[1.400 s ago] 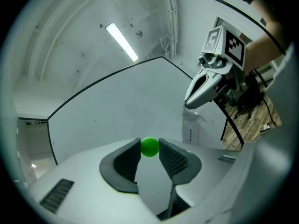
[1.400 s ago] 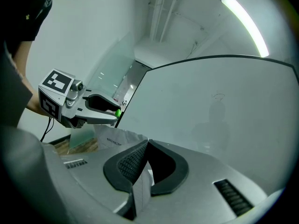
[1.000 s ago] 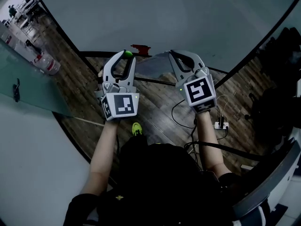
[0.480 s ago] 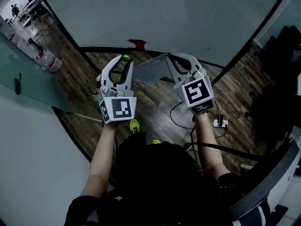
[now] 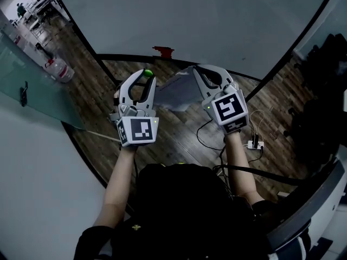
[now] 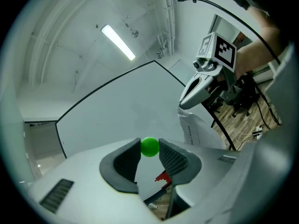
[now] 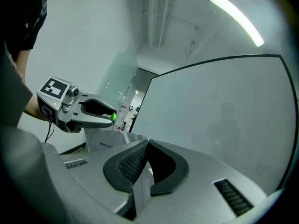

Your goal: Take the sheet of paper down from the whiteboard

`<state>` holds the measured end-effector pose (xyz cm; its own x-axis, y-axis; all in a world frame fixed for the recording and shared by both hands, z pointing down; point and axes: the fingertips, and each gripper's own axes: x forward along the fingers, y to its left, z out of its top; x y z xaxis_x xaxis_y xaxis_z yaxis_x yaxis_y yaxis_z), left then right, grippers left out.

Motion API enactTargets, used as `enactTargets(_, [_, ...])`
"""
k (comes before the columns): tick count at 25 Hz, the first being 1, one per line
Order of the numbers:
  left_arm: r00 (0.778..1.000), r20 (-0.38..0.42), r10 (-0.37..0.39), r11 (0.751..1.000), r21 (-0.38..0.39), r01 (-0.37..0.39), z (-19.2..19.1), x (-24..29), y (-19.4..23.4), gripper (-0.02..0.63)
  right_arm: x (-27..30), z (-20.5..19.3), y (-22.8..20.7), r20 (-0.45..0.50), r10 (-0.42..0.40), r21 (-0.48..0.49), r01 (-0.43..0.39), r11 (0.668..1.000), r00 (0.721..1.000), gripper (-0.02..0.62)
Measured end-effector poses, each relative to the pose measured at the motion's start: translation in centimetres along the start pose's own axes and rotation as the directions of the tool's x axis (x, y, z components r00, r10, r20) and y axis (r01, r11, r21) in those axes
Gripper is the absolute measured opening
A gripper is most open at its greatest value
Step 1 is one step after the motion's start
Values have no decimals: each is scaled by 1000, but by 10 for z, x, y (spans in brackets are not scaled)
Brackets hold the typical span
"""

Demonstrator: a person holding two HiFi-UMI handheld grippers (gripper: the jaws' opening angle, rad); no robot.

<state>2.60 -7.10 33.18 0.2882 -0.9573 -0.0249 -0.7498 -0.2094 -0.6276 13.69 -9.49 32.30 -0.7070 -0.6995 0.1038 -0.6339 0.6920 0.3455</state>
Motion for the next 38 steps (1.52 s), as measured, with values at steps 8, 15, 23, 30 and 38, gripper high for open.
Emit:
enactTargets(8, [999, 13, -52, 998, -26, 52, -11, -16, -8, 143, 6, -2, 25, -25, 20, 27, -20, 999, 999, 17])
enactTargets(15, [997, 20, -75, 996, -48, 76, -14, -20, -17, 143, 4, -7, 31, -44, 23, 36, -21, 999, 999, 15])
enactTargets(23, [997, 25, -78, 996, -43, 79, -8, -21, -22, 143, 0, -8, 31, -40, 25, 40, -24, 999, 999, 15])
enactTargets(30, [997, 23, -69, 997, -41, 70, -6, -21, -24, 143, -1, -9, 32, -34, 36, 33, -35, 999, 999, 15])
enactTargets(38, [998, 17, -65, 997, -41, 66, -4, -17, -25, 143, -1, -15, 28, -36, 50, 34, -49, 998, 998, 15])
